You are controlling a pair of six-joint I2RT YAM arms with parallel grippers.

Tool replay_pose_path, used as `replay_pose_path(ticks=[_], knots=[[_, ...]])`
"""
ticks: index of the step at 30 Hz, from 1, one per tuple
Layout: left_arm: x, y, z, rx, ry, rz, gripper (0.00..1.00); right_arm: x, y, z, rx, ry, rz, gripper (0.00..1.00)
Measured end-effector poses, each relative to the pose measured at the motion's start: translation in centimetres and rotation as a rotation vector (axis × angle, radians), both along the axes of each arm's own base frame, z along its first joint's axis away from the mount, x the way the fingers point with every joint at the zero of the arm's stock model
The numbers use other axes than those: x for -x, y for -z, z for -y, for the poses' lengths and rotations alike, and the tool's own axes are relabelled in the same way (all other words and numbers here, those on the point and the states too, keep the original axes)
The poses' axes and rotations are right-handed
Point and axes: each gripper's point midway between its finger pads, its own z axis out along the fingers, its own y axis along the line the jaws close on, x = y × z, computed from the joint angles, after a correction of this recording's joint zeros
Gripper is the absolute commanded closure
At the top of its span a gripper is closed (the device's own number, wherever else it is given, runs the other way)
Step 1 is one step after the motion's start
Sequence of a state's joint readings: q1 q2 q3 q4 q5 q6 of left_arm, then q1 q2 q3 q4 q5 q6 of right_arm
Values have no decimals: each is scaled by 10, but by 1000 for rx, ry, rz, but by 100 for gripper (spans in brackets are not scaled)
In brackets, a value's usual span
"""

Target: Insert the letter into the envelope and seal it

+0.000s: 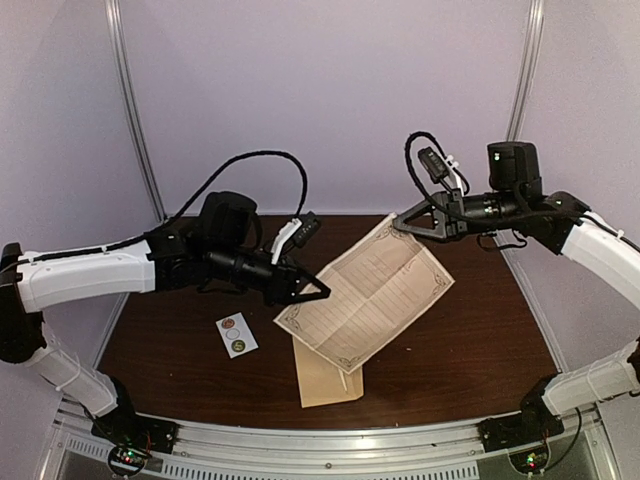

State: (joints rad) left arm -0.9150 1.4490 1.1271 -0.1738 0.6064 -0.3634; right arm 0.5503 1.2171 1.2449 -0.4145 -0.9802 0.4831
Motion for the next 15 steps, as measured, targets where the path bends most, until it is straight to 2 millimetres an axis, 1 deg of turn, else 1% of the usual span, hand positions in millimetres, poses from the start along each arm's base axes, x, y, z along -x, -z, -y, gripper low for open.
replay_pose_path(ticks=[2,5,7,10,13,15], knots=[[-3,2,-4,-9,-36,1,100,0,-4,0,-10,8,8,49],[-7,-1,-9,-7,-83,5,100,1,-15,2,-33,21,33,39],[-7,-7,-12,15,-101,8,100,3,-22,4,-51,23,53,36],[-8,-16,-12,49,-113,8,100,7,-28,6,-74,23,79,37],[-9,-22,-11,71,-125,9,100,7,-20,6,-71,23,68,37],[-11,-24,-11,78,-136,12,100,7,-13,6,-63,26,56,32]])
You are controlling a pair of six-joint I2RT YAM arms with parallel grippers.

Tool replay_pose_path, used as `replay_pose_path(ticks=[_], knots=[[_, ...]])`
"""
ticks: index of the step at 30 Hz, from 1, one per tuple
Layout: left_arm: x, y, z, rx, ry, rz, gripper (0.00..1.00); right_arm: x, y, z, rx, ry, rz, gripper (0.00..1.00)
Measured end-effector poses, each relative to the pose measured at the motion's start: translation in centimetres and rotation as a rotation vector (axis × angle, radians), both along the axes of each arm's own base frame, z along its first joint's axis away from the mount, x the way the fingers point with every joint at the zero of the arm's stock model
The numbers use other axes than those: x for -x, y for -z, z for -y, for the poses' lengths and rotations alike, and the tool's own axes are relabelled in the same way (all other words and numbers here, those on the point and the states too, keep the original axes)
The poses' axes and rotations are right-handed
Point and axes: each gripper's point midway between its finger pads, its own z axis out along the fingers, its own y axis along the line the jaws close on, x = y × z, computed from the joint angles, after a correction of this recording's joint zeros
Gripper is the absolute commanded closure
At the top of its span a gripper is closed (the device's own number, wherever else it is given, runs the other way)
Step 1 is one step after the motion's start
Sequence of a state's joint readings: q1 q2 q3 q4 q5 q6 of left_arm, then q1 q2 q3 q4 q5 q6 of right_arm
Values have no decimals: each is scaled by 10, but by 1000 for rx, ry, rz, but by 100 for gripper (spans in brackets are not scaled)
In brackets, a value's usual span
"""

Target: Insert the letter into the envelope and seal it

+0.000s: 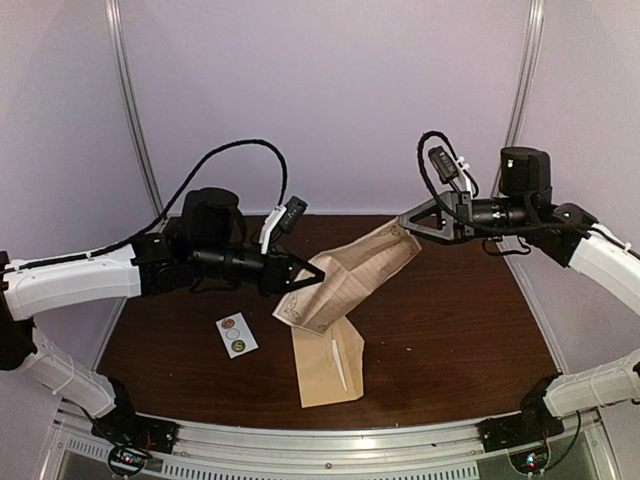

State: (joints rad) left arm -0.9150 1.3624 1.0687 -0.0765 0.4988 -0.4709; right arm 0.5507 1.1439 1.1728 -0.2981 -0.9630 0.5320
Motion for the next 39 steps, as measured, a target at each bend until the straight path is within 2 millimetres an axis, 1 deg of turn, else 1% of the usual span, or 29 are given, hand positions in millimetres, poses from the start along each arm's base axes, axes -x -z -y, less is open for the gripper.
replay_pose_path(ticks=[1,3,5,7,11,12,14,17,19,21,24,27,29,31,32,33,34,35,37,39], knots=[[-1,-1,0,1,-6,1,100,0,2,0,4,4,-3,29],[-3,-2,-1,2,-16,3,100,-1,2,3,7,27,9,18],[-4,-5,-3,9,-23,4,100,0,-8,10,-2,68,52,8],[-4,-9,-6,19,-27,8,100,2,-24,20,-23,127,113,2],[-1,-25,-10,56,-28,13,100,11,-64,47,-103,262,268,0],[0,-31,-11,75,-27,19,100,14,-69,54,-124,294,296,0],[3,-44,-13,107,-24,29,100,17,-72,64,-158,340,328,0],[9,-71,-18,171,-14,55,100,19,-65,70,-192,374,339,0],[12,-88,-21,212,-9,76,100,15,-55,68,-210,374,325,0],[17,-106,-24,258,4,99,100,10,-40,62,-218,360,290,0],[22,-121,-25,298,24,119,100,3,-17,49,-216,326,231,0],[25,-126,-24,317,45,126,100,0,-1,34,-217,281,177,0],[27,-126,-24,322,58,127,100,3,0,23,-233,240,165,3],[28,-128,-23,328,71,130,100,7,0,12,-249,198,161,9],[29,-129,-22,331,76,131,100,11,0,5,-255,171,157,15],[29,-131,-22,333,78,133,100,13,1,0,-255,152,154,24],[29,-133,-21,338,80,137,100,16,2,-5,-257,131,147,29],[29,-134,-21,340,81,139,100,18,1,-10,-260,114,143,37],[29,-137,-21,344,81,142,100,21,-2,-15,-267,92,146,53],[29,-139,-21,349,81,147,100,24,-7,-17,-284,79,148,62]])
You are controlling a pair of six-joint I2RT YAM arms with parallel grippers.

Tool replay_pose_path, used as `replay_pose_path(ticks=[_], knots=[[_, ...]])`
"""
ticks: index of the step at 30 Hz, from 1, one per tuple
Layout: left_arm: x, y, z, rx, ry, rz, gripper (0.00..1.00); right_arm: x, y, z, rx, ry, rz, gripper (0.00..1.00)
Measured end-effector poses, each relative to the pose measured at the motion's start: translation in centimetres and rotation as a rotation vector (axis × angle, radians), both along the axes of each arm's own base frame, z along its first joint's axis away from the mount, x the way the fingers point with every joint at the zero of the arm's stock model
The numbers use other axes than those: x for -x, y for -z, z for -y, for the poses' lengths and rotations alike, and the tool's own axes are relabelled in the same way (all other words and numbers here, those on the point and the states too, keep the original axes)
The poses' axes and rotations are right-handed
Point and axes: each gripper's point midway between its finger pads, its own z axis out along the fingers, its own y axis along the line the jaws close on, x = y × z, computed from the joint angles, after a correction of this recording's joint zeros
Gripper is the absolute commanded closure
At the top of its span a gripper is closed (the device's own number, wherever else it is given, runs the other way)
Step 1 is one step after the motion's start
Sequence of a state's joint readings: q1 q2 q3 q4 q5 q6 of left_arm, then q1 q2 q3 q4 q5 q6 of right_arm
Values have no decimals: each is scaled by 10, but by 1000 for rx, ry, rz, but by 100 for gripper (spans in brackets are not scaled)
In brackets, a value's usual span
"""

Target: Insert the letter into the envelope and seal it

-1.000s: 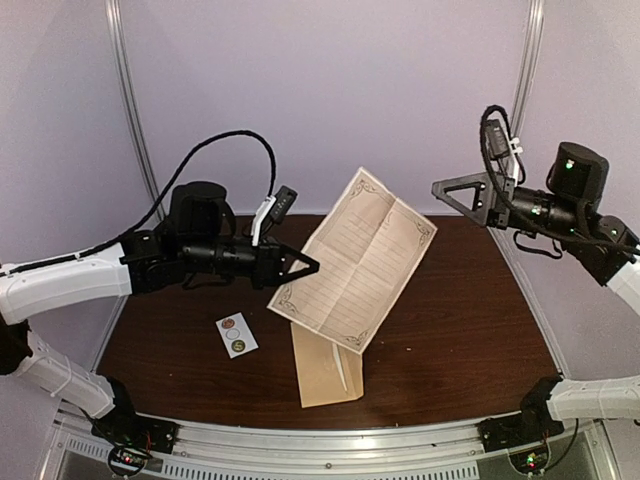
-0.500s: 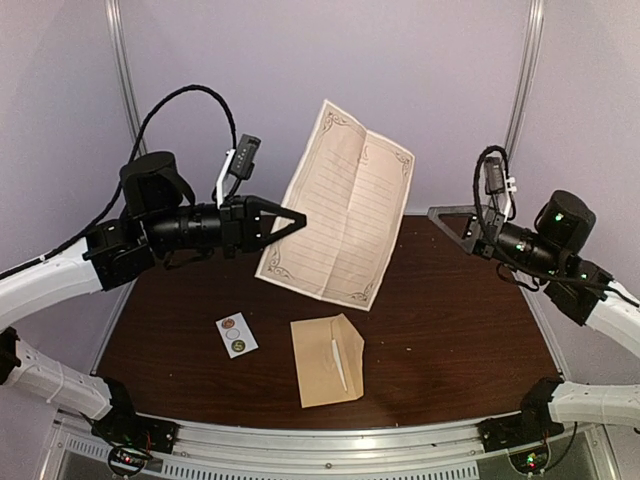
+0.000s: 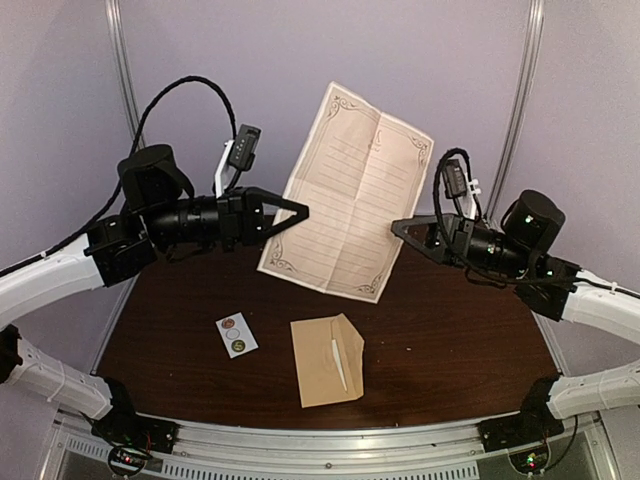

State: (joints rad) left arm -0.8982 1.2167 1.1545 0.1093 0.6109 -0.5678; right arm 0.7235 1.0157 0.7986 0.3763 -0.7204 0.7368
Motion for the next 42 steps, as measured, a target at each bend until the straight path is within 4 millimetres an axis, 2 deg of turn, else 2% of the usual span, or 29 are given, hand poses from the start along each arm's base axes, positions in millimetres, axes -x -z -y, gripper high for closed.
replay_pose_path(ticks=[6,11,18,20,24,37,42], knots=[[-1,1,1,0,1,0,100,1,-10,2,-29,7,23,78],[-1,1,1,-1,0,-1,100,0,-17,5,-54,24,27,100],[-6,1,1,-1,-32,-3,100,4,-26,11,-73,44,46,99],[-10,3,1,-7,-51,-8,100,5,-26,12,-71,49,49,71],[-16,2,-2,-8,-93,-10,100,2,-26,18,-62,92,55,39],[-24,20,-7,-76,-121,0,100,22,-67,47,-116,157,159,5],[-32,29,-11,-94,-152,-13,100,33,-88,67,-135,214,210,0]])
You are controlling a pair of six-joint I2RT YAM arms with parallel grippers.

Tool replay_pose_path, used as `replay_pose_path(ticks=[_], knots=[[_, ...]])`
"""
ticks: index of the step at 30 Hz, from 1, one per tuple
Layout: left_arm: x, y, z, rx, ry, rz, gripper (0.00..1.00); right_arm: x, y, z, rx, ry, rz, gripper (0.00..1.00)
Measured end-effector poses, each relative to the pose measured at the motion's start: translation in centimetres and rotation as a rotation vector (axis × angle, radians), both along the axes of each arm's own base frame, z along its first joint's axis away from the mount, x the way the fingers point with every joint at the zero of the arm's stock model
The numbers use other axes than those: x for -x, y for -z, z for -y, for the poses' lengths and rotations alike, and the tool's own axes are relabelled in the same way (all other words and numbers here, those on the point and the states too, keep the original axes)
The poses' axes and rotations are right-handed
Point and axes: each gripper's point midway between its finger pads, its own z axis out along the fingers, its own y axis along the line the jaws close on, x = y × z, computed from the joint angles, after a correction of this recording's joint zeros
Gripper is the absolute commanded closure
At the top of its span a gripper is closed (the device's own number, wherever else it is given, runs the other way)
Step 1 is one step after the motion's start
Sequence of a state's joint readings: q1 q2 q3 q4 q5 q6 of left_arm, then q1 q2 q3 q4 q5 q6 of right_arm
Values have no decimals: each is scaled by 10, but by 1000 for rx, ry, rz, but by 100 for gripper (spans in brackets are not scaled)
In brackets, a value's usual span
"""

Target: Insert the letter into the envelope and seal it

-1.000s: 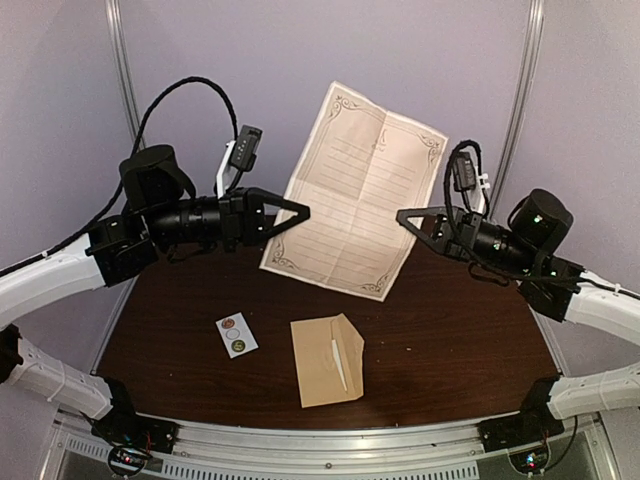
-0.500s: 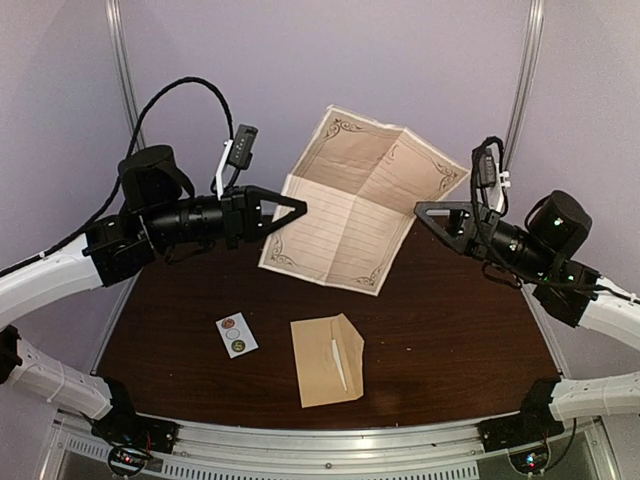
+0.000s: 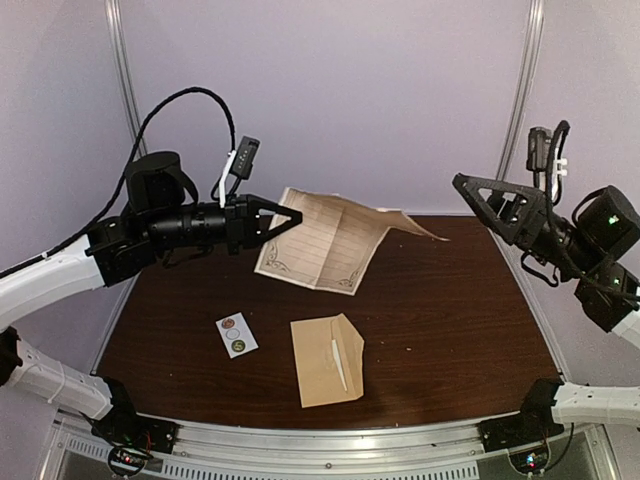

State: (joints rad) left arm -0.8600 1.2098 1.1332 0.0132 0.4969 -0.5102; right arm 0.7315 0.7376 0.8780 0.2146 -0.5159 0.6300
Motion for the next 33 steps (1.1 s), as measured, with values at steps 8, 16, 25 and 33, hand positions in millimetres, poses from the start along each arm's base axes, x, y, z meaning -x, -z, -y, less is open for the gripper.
replay_pose_path(ticks=[8,16,25,33], knots=[[5,7,1,-19,44,-4,100,3,-17,11,15,52,36,0],[23,34,20,-88,233,-52,100,-30,34,-46,237,-70,-87,5],[47,46,31,-132,377,-95,100,-16,79,-76,370,-276,-170,17],[57,40,36,-122,441,-98,100,5,92,-92,405,-402,-184,36]])
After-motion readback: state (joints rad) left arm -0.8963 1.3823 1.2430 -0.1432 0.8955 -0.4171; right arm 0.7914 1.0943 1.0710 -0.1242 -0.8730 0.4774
